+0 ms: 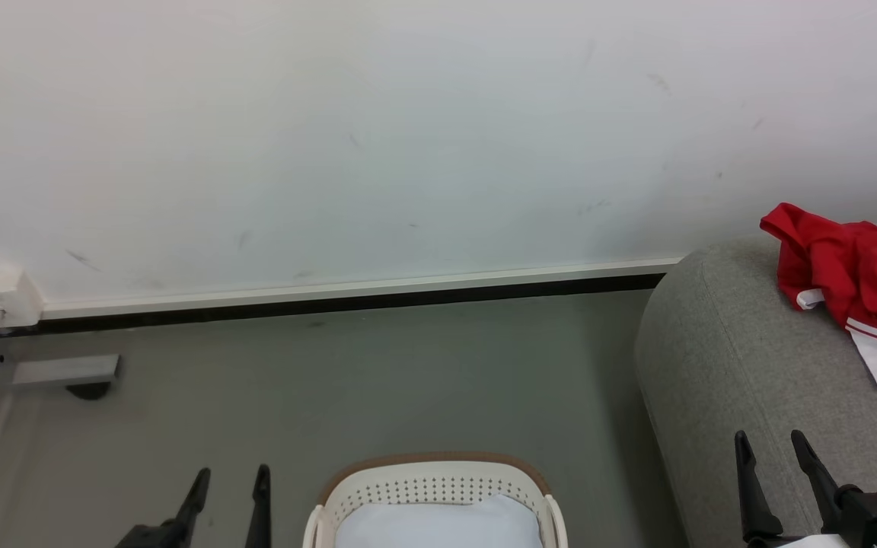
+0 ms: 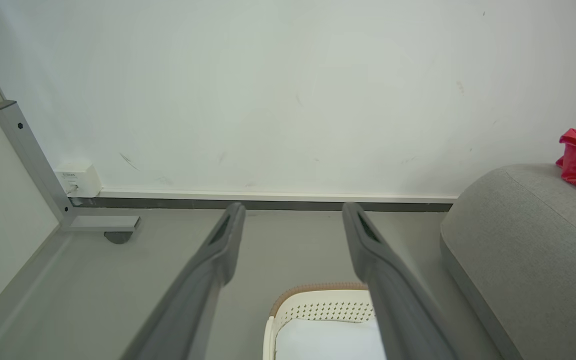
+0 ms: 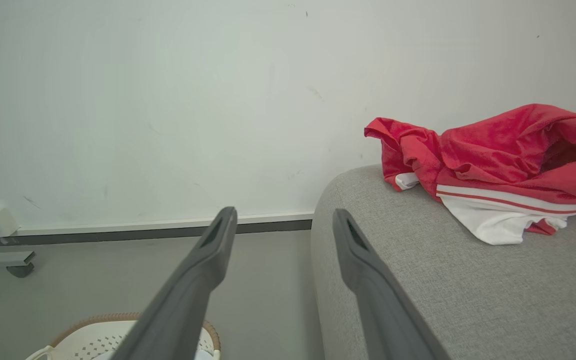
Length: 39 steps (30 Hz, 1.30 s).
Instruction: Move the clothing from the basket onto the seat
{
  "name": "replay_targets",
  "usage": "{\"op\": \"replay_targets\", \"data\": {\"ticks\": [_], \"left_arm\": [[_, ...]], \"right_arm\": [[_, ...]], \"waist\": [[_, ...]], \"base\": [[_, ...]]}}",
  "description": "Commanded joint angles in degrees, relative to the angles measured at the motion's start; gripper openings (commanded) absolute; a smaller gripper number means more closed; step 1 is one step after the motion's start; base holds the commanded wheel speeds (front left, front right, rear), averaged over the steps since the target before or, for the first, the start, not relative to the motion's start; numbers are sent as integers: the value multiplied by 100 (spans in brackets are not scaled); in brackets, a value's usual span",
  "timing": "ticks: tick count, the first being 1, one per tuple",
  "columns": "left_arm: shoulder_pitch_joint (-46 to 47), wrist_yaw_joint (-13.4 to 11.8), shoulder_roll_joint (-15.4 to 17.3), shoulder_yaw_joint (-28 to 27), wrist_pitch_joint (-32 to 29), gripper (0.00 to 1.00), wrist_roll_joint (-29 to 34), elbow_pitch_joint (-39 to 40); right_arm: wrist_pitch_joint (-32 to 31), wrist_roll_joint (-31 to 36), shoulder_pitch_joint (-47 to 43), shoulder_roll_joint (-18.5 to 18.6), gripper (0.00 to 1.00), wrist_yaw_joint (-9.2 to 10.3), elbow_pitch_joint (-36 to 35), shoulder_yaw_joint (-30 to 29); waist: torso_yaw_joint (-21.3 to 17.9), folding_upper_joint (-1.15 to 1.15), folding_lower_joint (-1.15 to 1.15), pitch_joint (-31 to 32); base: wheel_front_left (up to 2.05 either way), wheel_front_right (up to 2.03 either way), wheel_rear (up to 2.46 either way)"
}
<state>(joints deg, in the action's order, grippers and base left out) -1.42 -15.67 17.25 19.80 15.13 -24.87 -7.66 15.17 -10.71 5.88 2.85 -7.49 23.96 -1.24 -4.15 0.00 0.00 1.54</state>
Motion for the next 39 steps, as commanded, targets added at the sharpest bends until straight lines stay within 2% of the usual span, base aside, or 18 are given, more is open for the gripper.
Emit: {"op": "replay_targets", "data": {"ticks": [1,7,8,12,39], "left_arm": [[32,16,-10,-15,5,100,68,-32],[46,119,-97,-40,5,100,89,-98],[20,119,-94,-30,0,0,22,-110],[-90,120,-214,48,-4,0,-2,-277],[216,854,-558,-770,-657,0,-2327,-414]], "right_arm": [[0,-57,18,9,100,0,10,-5],[0,-28,75,9,100,0,59,-16],[0,1,4,0,0,0,43,-9],[-7,-3,-138,-38,0,0,218,-8],[-729,-2729,-63,-17,0,0,-200,-188]], "waist": [[-12,0,0,-6],[-38,0,0,-17],[-39,0,0,-17],[-39,0,0,-17],[59,0,0,-50]], "base": [[0,0,0],[0,0,0],[0,0,0],[0,0,0],[0,0,0]]}}
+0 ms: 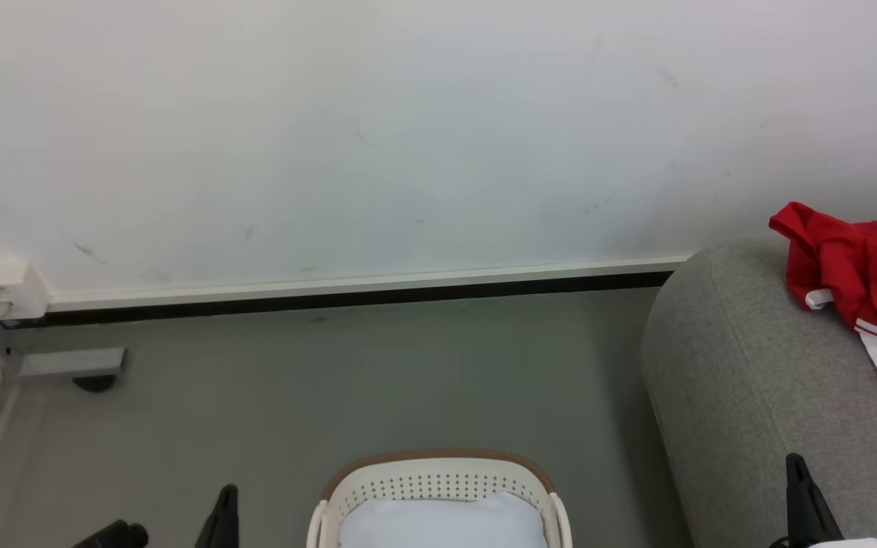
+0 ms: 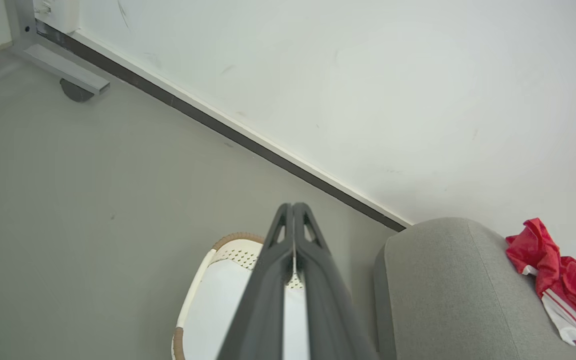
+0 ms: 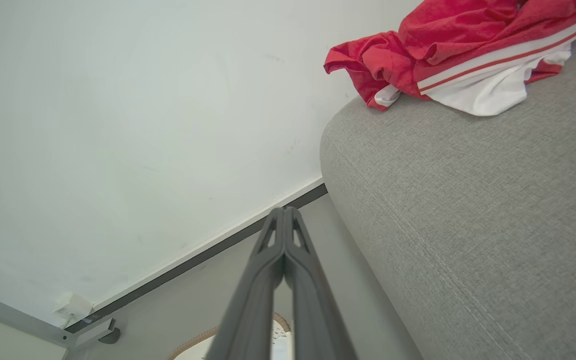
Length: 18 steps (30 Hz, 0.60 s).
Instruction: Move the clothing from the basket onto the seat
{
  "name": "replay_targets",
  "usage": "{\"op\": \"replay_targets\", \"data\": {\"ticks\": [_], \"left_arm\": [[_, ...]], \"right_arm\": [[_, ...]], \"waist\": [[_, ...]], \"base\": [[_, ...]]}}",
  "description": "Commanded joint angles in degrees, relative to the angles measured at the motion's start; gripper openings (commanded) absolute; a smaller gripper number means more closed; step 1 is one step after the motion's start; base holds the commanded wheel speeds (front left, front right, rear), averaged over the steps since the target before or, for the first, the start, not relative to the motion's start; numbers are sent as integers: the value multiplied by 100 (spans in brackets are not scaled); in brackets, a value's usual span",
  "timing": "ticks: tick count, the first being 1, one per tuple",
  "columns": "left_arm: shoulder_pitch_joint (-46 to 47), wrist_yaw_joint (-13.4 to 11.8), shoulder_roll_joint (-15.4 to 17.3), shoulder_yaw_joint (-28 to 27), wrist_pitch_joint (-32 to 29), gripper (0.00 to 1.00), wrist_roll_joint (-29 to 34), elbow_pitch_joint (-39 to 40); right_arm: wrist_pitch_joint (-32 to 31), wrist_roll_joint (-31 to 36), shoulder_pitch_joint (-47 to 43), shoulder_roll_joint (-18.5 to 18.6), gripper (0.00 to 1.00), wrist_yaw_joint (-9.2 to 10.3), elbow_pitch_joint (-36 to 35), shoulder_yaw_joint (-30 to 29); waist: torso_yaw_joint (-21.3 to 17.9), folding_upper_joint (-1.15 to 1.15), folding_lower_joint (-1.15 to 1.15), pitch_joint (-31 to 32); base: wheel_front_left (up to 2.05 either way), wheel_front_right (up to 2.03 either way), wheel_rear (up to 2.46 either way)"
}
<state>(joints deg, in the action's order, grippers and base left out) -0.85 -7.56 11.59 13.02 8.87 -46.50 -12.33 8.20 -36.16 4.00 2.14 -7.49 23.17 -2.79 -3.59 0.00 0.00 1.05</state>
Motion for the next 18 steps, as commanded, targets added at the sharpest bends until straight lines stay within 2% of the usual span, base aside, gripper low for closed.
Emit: {"op": "replay_targets", "data": {"ticks": [1,18], "left_arm": [[167,68,-2,-119,-52,0,-233,48],[307,428,-186,-538,-388,0,-1345,9]], "right_arm": [[-58,-271,128,56,0,0,-134,-38],[-411,-1594,165,68,0,0,-336,-123]], "waist": [[7,0,0,-2],[69,0,0,-24]], "base": [[0,0,0],[0,0,0]]}}
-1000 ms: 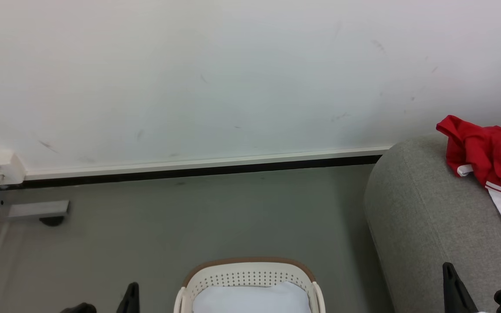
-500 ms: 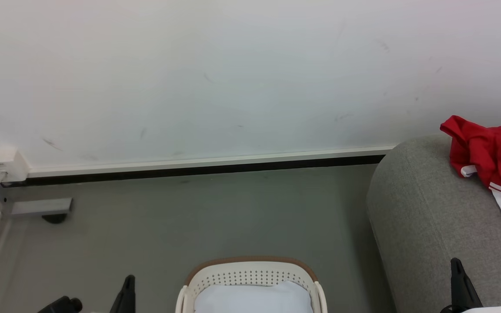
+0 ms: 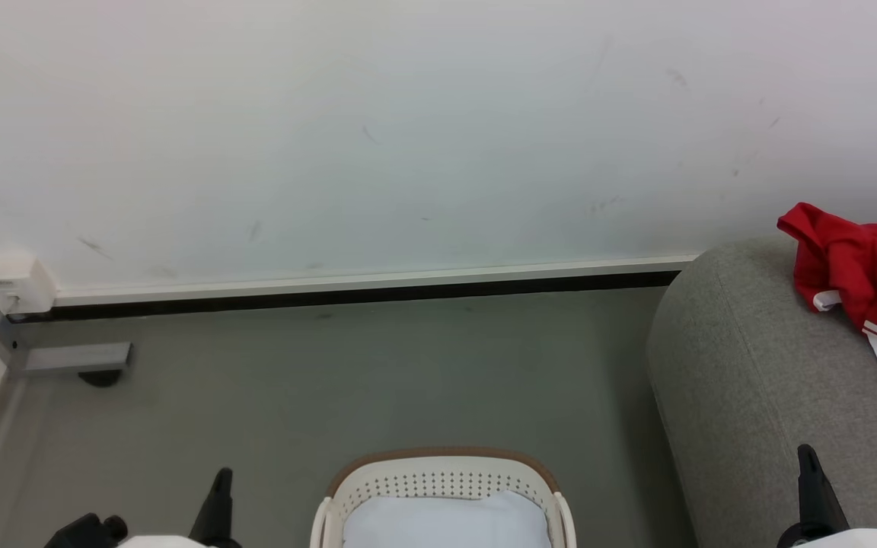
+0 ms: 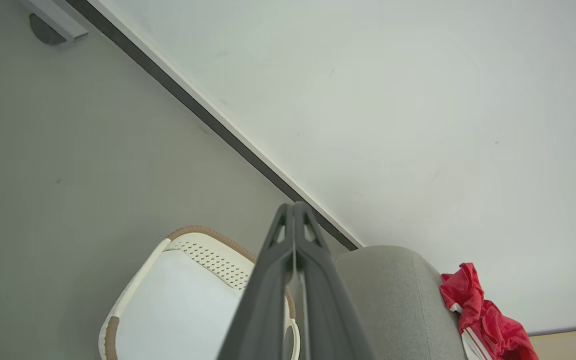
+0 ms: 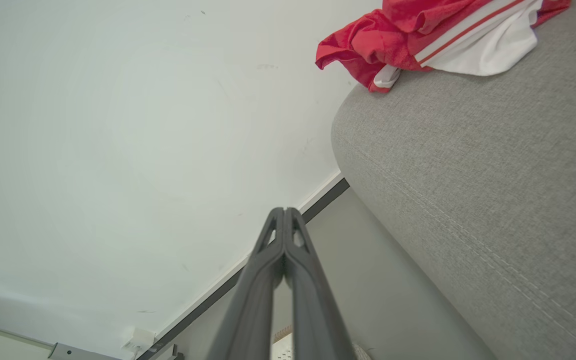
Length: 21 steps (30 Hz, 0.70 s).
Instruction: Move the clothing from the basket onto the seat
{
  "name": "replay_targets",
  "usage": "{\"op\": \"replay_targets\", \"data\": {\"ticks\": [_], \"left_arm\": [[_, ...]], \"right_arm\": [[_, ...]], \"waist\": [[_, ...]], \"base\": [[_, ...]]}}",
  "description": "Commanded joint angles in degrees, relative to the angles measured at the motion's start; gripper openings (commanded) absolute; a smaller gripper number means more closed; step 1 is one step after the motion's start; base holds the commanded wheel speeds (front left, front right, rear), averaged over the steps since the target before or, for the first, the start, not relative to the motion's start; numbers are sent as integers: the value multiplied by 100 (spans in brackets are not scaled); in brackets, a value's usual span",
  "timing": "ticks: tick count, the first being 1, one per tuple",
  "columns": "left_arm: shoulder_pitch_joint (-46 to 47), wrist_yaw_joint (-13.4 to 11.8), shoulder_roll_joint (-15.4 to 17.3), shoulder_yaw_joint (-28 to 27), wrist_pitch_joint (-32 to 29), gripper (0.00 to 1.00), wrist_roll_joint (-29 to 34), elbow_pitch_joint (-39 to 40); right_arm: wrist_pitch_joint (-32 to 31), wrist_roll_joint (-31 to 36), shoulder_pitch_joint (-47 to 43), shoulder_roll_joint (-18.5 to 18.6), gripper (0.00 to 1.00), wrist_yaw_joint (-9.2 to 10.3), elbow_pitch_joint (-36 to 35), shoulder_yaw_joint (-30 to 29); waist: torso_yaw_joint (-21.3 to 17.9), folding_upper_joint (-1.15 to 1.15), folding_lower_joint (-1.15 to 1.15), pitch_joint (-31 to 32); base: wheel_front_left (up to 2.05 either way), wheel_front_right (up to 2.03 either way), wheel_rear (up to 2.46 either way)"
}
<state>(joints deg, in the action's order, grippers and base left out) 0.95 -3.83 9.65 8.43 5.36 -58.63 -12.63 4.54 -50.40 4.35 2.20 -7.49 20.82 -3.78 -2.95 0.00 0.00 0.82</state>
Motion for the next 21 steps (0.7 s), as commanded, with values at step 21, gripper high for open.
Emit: {"op": "replay_targets", "data": {"ticks": [21], "left_arm": [[266,407,-186,-506,-381,0,-1205,-14]], "right_arm": [[-391,-1457,169,72,0,0,-297,-110]], "waist": [[77,0,0,-26]], "base": [[0,0,0]]}}
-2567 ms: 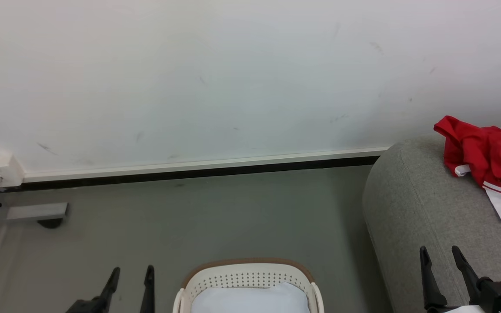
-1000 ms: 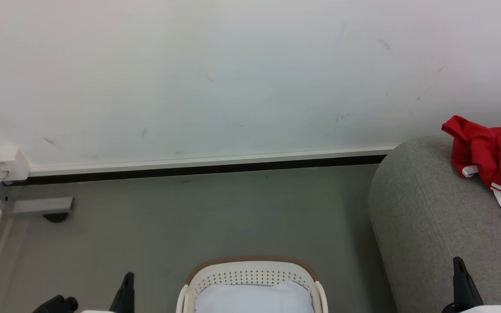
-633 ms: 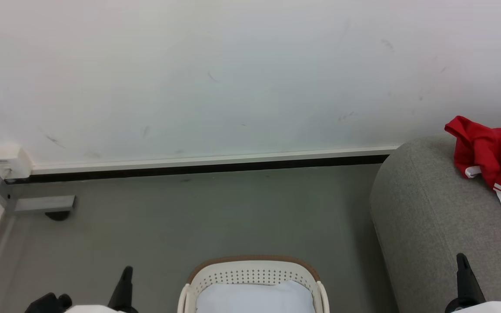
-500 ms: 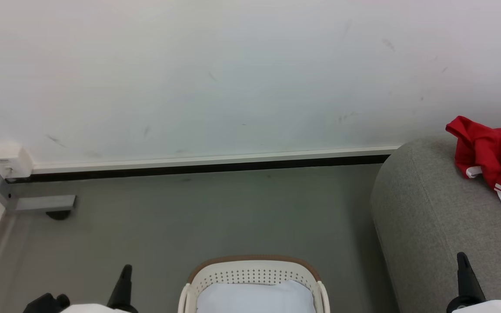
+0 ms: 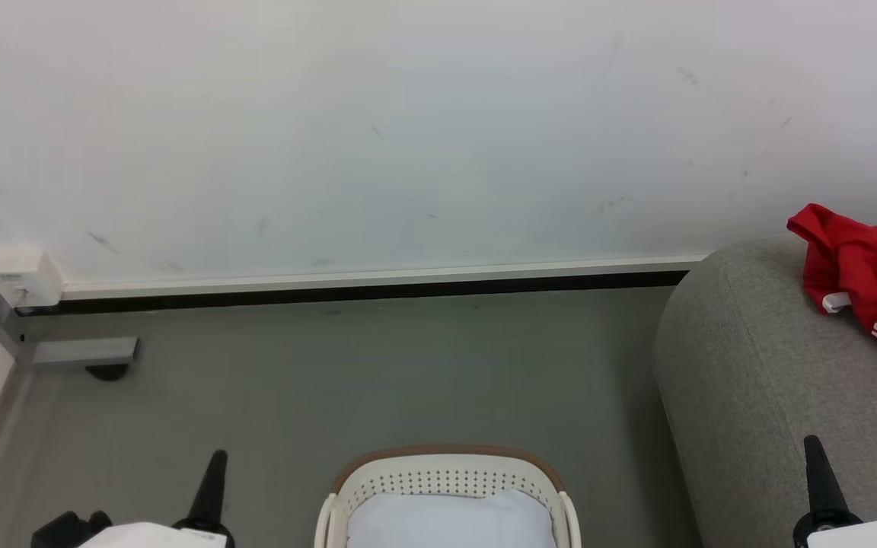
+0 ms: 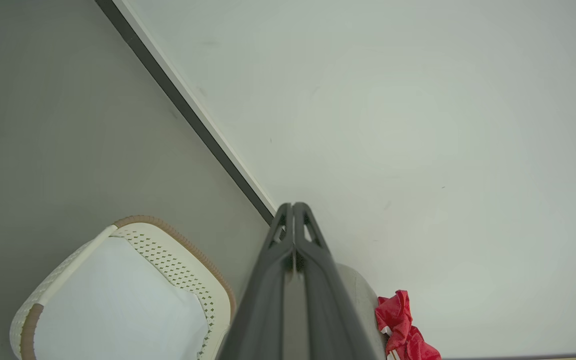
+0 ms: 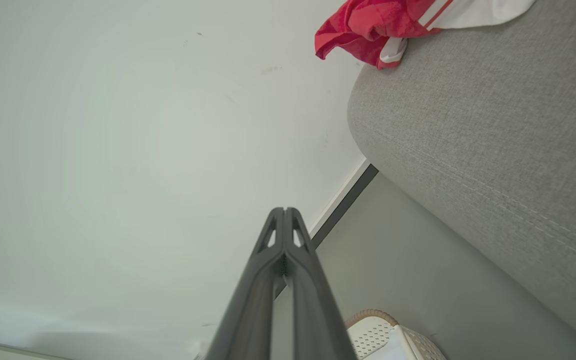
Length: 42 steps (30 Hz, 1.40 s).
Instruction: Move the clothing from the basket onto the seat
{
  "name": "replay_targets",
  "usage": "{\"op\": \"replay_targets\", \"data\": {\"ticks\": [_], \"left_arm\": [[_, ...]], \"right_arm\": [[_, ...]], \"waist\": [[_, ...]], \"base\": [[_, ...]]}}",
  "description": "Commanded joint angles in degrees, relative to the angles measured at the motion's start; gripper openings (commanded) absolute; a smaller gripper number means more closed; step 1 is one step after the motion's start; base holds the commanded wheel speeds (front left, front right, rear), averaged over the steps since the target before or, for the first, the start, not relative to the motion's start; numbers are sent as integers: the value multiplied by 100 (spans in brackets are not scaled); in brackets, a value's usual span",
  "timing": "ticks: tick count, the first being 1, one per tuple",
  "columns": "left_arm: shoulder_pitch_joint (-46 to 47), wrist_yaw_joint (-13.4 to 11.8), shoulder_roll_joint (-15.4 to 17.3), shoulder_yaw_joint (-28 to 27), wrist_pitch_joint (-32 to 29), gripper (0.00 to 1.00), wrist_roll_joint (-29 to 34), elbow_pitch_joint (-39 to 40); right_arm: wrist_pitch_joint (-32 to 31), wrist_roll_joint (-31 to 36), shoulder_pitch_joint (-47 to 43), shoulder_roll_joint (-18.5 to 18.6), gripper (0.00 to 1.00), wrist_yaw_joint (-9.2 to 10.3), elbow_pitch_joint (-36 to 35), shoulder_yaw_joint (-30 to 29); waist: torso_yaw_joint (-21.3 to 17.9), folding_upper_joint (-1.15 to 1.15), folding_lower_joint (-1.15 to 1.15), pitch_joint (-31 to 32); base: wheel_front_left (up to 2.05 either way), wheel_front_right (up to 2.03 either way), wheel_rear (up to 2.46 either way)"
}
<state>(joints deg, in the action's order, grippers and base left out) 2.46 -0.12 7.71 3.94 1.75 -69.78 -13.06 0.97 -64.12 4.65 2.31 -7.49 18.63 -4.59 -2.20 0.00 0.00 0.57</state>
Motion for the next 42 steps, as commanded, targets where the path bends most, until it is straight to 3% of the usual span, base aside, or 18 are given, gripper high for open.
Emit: {"op": "replay_targets", "data": {"ticks": [1,42], "left_arm": [[121,50,-1,-76,-32,0,-145,27],[335,600,-324,-765,-594,0,-1781,-67]], "right_arm": [[-46,-145,140,62,0,0,-86,-33],[-591,-2159,168,74,0,0,-382,-163]], "waist": [[5,0,0,-2],[154,0,0,-53]], "base": [[0,0,0],[0,0,0]]}}
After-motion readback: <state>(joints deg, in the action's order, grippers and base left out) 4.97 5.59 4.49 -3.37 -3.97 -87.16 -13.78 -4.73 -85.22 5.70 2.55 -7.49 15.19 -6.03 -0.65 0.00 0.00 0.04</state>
